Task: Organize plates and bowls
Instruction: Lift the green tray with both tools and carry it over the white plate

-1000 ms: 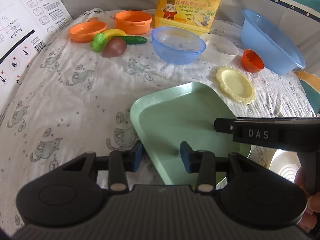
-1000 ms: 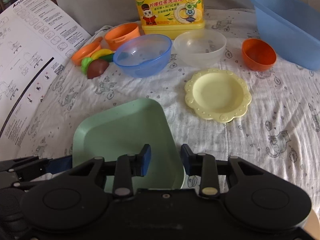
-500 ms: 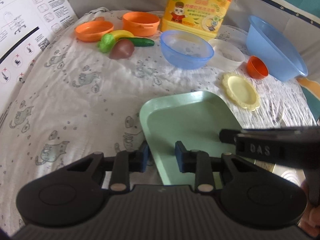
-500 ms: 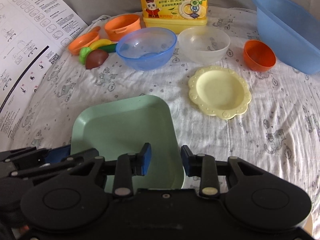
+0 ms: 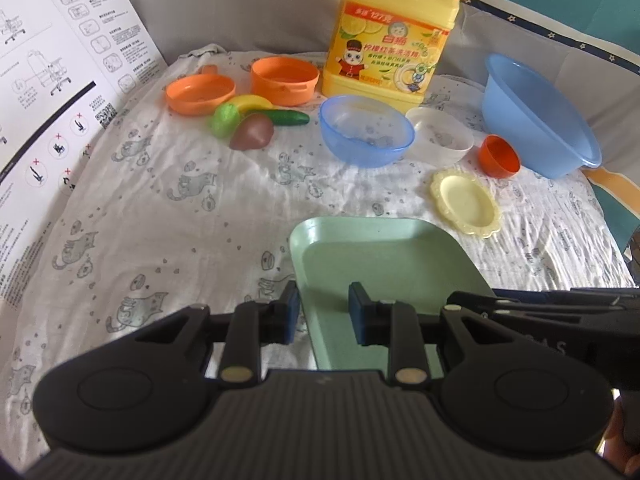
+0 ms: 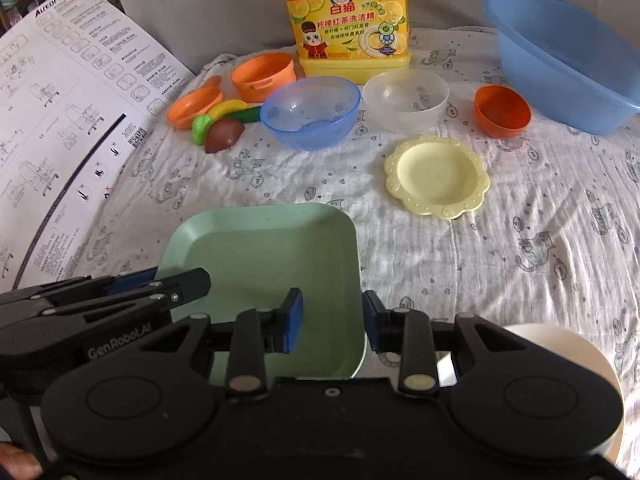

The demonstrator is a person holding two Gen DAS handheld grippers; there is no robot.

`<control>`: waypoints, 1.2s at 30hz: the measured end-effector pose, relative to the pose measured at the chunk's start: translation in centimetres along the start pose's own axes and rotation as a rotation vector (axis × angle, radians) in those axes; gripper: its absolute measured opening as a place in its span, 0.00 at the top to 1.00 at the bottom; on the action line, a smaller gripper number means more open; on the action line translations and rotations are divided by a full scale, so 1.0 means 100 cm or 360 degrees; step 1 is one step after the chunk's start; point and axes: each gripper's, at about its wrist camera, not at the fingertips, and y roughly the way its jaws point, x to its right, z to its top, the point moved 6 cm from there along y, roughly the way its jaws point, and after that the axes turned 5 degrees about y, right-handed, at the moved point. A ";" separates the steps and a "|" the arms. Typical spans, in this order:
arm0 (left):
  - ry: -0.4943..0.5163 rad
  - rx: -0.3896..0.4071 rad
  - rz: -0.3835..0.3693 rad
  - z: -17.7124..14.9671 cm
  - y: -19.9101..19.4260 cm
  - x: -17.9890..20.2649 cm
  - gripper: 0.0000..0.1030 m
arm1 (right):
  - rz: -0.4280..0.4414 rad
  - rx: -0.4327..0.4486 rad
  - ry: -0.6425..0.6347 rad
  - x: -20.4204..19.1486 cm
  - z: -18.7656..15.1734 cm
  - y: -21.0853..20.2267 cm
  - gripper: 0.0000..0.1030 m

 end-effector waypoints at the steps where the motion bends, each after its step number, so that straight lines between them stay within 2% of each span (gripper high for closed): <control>1: 0.0007 0.0003 0.0000 0.000 -0.003 0.003 0.75 | 0.0007 0.0007 0.0013 0.002 -0.001 -0.005 0.69; 13: 0.0106 0.0024 -0.0040 -0.002 -0.035 0.054 0.75 | 0.0062 0.0112 0.0182 0.050 -0.017 -0.064 0.69; 23: 0.0225 0.0015 -0.0141 -0.012 -0.049 0.114 0.75 | 0.0008 0.0193 0.0313 0.102 -0.042 -0.106 0.69; 30: 0.0309 -0.0050 -0.0232 -0.024 -0.045 0.154 0.74 | -0.0037 0.0218 0.0430 0.144 -0.063 -0.130 0.69; 36: 0.0408 -0.0110 -0.0231 -0.038 -0.036 0.178 0.74 | -0.0057 0.0167 0.0512 0.170 -0.082 -0.128 0.69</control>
